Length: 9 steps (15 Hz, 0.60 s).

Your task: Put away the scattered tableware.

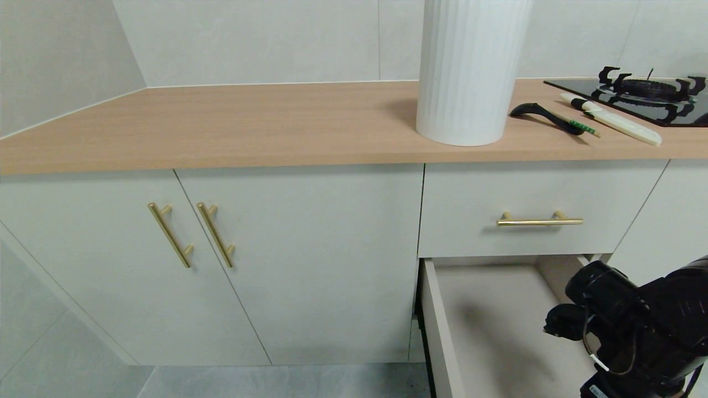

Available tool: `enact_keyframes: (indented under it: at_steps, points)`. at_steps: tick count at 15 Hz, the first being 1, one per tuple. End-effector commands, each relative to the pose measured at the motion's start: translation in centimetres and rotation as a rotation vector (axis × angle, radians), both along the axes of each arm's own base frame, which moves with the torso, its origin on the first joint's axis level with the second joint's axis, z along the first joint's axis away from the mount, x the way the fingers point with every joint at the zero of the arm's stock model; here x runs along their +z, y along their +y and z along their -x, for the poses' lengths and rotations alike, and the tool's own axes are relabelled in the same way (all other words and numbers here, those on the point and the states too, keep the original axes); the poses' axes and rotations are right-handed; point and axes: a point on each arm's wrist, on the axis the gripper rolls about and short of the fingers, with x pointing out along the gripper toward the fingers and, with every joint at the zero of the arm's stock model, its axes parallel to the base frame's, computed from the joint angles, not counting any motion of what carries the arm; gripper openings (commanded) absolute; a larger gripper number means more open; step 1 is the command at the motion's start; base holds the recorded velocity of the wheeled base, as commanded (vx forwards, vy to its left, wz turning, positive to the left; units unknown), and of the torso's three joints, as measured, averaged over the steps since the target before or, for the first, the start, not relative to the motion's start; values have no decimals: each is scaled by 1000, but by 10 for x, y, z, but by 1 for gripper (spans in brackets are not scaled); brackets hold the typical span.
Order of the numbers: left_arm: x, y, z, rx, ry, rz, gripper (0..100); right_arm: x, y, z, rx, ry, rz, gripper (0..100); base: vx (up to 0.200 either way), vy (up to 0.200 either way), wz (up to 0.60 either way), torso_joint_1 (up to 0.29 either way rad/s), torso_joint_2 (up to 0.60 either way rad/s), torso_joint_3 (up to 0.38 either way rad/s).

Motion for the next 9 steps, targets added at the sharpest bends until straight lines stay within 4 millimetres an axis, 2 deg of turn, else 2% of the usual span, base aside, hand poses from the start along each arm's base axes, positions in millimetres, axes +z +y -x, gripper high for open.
enact_keyframes:
  at_steps: [1,5,7,9]
  points:
    - [0,0,0,0,1,0,100,1,0,-1,0,-3,-1,100,0,0,0,0,0,0]
    - [0,0,0,0,-1,0,100,10,3,-8,-29,-63,-22,100,0,0,0,0,0,0]
    - [0,0,0,0,-1,0,100,23,3,-11,-90,-125,-58,100,0,0,0,0,0,0]
    - [0,0,0,0,-1,0,100,46,1,-8,-125,-240,-119,100,0,0,0,0,0,0]
